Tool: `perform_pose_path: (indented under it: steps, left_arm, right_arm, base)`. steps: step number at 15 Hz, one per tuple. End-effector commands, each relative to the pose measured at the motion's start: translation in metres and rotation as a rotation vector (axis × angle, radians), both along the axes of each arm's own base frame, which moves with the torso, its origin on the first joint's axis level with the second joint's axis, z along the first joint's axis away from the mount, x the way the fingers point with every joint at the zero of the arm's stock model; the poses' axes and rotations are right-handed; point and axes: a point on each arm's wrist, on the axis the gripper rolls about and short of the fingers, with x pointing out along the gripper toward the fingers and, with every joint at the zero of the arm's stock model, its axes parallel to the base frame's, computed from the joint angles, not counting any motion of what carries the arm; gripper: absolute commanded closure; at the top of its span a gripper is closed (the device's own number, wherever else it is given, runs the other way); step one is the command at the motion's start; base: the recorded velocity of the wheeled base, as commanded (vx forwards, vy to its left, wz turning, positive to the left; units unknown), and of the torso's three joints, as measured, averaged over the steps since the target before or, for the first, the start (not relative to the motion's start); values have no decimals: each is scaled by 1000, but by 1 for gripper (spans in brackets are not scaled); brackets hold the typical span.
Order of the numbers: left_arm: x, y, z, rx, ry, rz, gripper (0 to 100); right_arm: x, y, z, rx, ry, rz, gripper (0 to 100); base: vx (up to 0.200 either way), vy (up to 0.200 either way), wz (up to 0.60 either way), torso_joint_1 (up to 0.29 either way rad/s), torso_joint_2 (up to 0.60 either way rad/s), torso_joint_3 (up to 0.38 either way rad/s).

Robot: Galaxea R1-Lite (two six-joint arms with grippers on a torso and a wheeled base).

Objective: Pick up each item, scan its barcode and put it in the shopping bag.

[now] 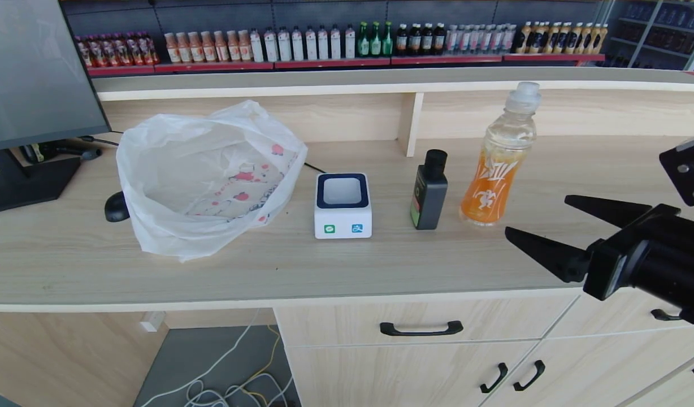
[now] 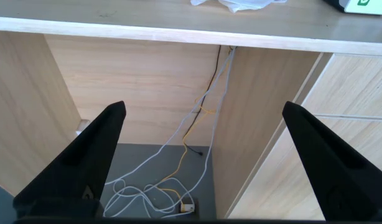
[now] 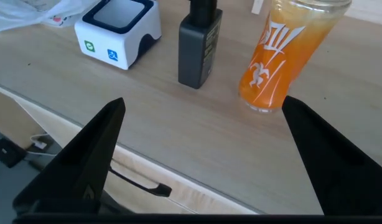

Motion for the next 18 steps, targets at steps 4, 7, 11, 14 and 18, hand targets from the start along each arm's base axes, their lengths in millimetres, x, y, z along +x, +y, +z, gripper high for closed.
perform_pose_path:
  steps: [4,7,11,14,18]
  left_arm:
    - [0,0,0,0,0,-1,0]
    - [0,0,0,0,0,-1,0]
    - [0,0,0,0,0,0,0]
    - [0,0,0,0,0,0,0]
    - [0,0,0,0,0,-1,0]
  right_arm:
    - [14,17,-10,-16,9,-18,0]
    - [23,34,-21,-33,53,-39,0]
    - [56,57,-21,86,-92,-44,0]
    - [52,78,-23,113,-135,-34,0]
    - [62,94,-28,123,-136,-114,0]
  base:
    - [0,0,0,0,0,0]
    - [0,0,0,0,0,0]
    - [0,0,0,0,0,0]
    - [0,0,0,0,0,0]
    - [0,0,0,0,0,0]
